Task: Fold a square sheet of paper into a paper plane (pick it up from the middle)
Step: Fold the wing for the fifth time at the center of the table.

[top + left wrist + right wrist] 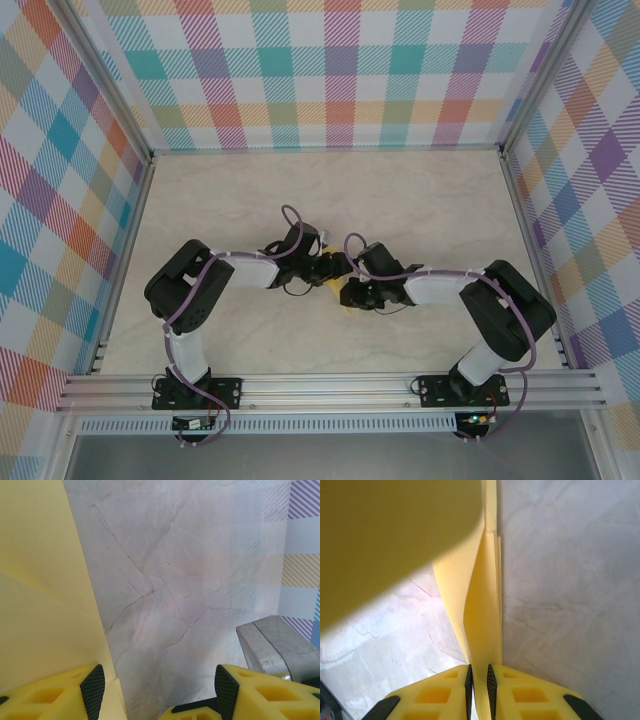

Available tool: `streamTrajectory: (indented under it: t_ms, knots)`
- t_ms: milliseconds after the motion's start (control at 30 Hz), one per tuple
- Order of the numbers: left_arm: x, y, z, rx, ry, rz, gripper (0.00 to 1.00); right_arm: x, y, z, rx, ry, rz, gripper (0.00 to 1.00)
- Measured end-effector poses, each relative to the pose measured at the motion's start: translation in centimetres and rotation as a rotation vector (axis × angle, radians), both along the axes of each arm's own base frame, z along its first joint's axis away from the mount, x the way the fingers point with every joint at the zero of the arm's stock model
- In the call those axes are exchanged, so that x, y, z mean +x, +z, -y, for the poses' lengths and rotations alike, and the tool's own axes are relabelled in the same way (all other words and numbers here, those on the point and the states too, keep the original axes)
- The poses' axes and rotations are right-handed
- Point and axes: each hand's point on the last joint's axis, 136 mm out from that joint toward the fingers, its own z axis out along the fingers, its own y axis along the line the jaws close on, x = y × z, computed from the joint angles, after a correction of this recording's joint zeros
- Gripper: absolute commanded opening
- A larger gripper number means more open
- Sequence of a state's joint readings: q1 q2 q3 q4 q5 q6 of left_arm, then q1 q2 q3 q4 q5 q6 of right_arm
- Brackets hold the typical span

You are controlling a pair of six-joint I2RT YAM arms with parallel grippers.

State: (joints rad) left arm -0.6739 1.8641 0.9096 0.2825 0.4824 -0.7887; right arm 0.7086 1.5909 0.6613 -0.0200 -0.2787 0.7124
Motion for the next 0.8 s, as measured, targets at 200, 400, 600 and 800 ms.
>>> streamTrajectory:
  t_ms: [200,400,600,800]
  knots:
    - [0.0,-0.1,0.0,0.004,0.000,-0.005,0.62,-1.1,-0.2,0.7,-0.014,0.000,-0.030,0.11]
    - [0.0,-0.1,0.0,0.005,0.000,-0.006,0.62,-1.1,-0.4,0.8,-0.017,0.001,-0.037,0.07]
    - [0.0,-0.1,0.0,0.004,0.002,-0.007,0.62,-1.2,-0.5,0.9,-0.029,0.006,-0.050,0.08]
    - [0.0,-0.1,0.0,0.006,0.002,-0.009,0.62,-2.6,0.4,2.0,-0.036,0.009,-0.065,0.19]
